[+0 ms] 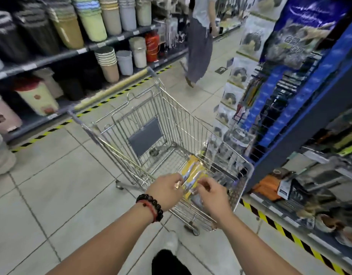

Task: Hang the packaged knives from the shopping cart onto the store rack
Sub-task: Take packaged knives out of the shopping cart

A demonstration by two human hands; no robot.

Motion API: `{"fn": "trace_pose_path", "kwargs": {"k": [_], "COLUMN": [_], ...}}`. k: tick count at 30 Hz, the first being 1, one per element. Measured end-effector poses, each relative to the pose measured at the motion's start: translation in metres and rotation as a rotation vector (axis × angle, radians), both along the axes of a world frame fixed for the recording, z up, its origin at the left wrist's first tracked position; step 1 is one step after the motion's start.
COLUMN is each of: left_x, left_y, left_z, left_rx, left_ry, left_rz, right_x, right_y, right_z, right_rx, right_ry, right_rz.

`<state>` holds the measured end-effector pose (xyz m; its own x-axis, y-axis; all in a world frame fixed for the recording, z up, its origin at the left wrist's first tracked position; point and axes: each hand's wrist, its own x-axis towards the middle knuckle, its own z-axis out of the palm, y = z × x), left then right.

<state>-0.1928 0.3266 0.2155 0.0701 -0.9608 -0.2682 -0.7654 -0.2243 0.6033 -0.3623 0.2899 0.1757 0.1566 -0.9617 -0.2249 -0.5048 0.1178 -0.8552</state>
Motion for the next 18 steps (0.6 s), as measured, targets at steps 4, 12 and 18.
{"fn": "trace_pose_path", "kwargs": {"k": [4,12,18], "left_x": [0.04,0.09,0.093], "left_y": [-0.063,-0.182,-0.243], "left_z": [-0.012,-0.031,-0.086], "left_rx": [0.065,0.154,0.332], "left_ry": [-0.071,-0.13,-0.007], "left_rz": [-0.063,-0.17,-0.264], "right_x": [0.022,0.053,0.049], "right_y": [-0.066,-0.163,-0.173], "right_z": [-0.015,-0.037,-0.075], "right_rx": [0.029,0.099,0.213], "right_ry": [-0.044,-0.091,0.019], "right_rz": [-0.145,-0.293,-0.434]}}
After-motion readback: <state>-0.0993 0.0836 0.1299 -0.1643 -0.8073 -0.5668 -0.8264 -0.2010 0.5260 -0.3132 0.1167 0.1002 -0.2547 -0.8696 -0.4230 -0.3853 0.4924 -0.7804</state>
